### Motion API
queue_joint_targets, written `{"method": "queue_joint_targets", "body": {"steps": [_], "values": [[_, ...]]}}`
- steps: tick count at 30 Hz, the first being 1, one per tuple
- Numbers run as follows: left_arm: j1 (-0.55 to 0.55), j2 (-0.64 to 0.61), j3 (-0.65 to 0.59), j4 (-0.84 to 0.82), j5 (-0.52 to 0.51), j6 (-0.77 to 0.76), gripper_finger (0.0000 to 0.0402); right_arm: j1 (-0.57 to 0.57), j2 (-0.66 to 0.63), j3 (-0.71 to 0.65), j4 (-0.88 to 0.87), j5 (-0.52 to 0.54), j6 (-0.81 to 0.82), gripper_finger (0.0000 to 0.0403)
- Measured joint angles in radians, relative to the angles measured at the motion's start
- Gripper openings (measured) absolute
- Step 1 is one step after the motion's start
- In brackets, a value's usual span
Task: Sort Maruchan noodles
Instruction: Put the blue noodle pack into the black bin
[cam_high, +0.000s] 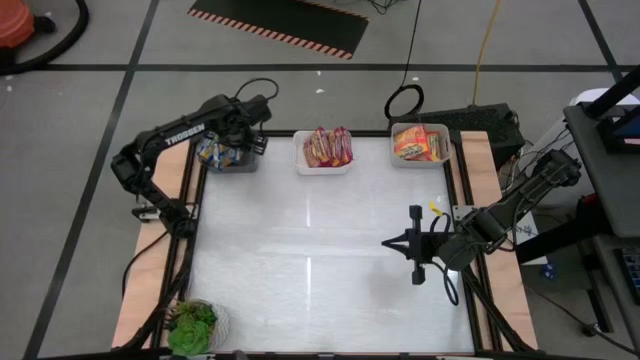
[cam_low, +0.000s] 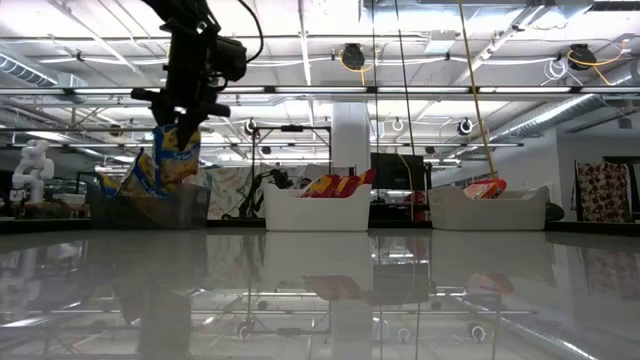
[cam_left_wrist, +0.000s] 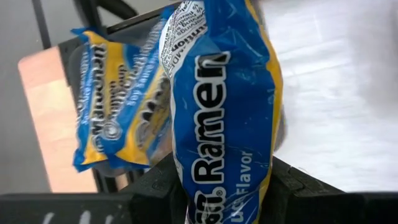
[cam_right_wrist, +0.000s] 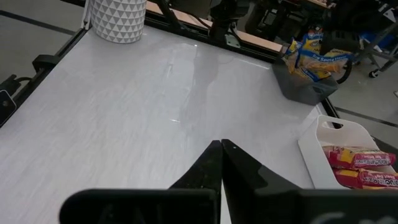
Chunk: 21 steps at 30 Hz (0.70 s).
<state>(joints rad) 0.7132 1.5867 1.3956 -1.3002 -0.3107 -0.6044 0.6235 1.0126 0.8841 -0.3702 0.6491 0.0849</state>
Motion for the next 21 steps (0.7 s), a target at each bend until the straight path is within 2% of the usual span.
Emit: {"method": "queue_joint_targets", "body": {"steps": [14, 21], "values": [[0.066, 0.0, -0.003, 0.039, -0.002, 0.05, 0.0138, 0.0, 0.0, 0.0, 0.0, 0.0, 0.0, 0.0], [0.077, -0.001, -0.086, 0.069, 0.053, 0.078, 0.0138, 0.0, 0.0, 0.0, 0.0, 0.0, 0.0, 0.0]]}}
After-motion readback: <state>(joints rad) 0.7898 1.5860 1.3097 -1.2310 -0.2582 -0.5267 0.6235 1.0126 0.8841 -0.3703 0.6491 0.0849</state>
